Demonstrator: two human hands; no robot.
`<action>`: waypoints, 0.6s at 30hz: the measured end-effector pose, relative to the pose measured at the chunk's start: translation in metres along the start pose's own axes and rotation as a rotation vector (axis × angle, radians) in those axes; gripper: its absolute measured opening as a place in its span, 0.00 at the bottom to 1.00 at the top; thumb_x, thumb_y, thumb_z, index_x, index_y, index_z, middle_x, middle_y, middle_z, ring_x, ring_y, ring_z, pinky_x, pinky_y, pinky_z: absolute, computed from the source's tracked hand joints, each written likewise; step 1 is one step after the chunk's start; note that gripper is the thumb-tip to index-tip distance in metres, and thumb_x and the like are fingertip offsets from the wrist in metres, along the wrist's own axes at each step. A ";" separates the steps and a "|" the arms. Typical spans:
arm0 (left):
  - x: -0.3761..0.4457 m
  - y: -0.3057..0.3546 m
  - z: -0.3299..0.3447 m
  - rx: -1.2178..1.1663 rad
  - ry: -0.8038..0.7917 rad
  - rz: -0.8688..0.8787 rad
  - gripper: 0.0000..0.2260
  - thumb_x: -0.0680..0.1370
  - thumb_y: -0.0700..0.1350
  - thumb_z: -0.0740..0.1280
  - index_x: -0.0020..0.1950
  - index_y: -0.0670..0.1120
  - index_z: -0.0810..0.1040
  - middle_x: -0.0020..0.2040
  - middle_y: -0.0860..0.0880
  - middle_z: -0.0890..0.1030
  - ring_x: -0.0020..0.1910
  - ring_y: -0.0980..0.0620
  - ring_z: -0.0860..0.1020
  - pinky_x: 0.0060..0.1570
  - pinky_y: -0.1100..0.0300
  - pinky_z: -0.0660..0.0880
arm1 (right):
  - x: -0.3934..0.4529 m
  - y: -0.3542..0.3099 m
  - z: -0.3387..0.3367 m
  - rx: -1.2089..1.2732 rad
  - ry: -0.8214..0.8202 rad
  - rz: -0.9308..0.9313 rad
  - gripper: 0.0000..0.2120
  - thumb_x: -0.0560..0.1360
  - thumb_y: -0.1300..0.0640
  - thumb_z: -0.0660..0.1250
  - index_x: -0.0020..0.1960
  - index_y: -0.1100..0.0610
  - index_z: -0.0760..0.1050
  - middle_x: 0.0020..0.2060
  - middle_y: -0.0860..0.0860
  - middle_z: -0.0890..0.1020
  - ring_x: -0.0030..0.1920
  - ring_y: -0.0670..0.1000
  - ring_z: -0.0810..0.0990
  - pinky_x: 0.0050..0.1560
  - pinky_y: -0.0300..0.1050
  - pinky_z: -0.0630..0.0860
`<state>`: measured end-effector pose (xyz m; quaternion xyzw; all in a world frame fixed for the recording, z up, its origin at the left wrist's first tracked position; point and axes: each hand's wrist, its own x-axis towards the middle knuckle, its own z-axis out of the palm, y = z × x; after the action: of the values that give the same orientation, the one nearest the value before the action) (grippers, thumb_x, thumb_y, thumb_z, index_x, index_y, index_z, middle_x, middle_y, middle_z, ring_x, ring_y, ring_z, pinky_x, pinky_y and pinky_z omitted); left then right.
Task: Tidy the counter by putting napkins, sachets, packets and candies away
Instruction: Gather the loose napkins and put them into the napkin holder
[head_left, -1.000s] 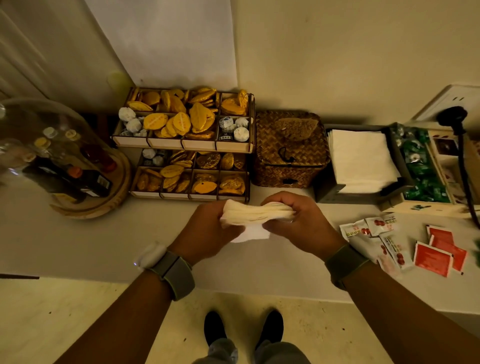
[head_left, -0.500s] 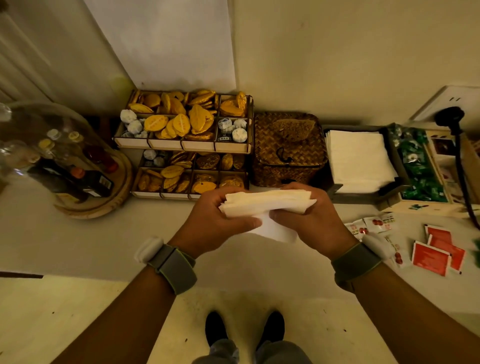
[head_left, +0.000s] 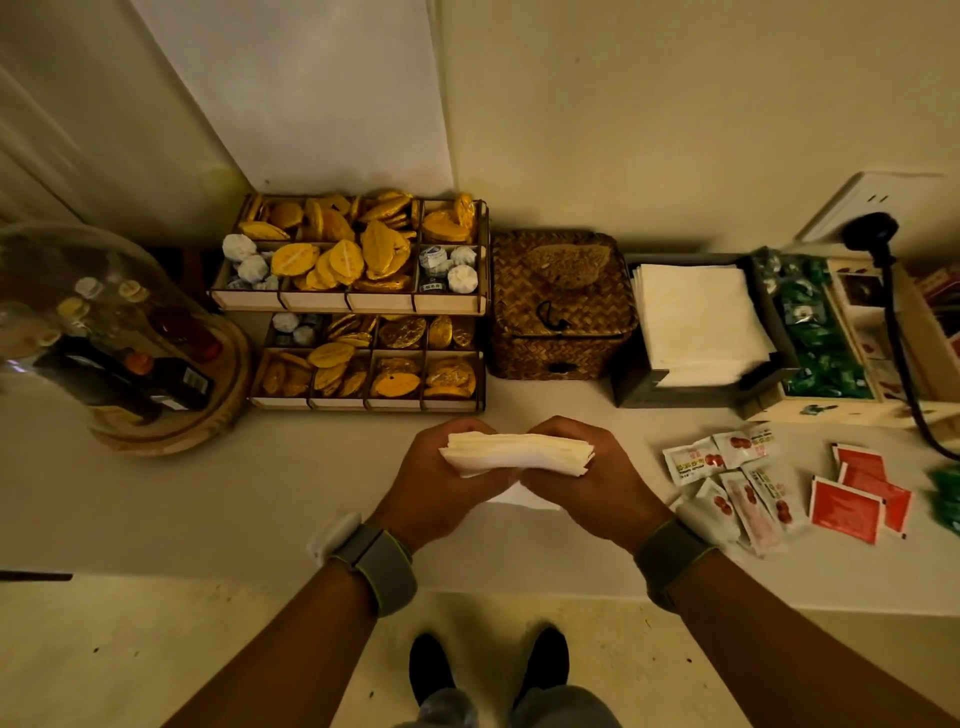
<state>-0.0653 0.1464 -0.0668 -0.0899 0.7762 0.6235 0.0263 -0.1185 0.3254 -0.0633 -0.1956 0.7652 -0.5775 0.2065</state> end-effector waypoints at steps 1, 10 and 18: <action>0.000 0.001 0.002 0.004 -0.005 0.003 0.13 0.67 0.43 0.77 0.45 0.56 0.78 0.41 0.64 0.82 0.41 0.63 0.80 0.39 0.72 0.75 | 0.000 0.001 0.001 0.004 0.000 0.004 0.18 0.70 0.64 0.73 0.50 0.43 0.76 0.43 0.41 0.82 0.47 0.43 0.81 0.46 0.32 0.76; -0.006 0.000 0.003 0.018 -0.020 -0.081 0.15 0.70 0.42 0.74 0.48 0.60 0.74 0.46 0.60 0.79 0.45 0.62 0.78 0.41 0.71 0.73 | -0.008 0.009 -0.016 0.049 0.033 0.099 0.13 0.72 0.60 0.71 0.53 0.47 0.76 0.49 0.48 0.82 0.51 0.48 0.80 0.51 0.39 0.78; 0.020 0.048 0.032 -0.038 -0.036 0.029 0.17 0.74 0.43 0.70 0.52 0.65 0.73 0.48 0.63 0.79 0.47 0.69 0.79 0.38 0.74 0.75 | -0.014 0.001 -0.079 0.235 0.211 0.124 0.18 0.67 0.53 0.74 0.54 0.40 0.78 0.53 0.44 0.84 0.53 0.46 0.82 0.49 0.44 0.81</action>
<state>-0.0953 0.1852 -0.0309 -0.0681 0.7648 0.6400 0.0294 -0.1495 0.3965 -0.0431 -0.0605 0.7205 -0.6665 0.1817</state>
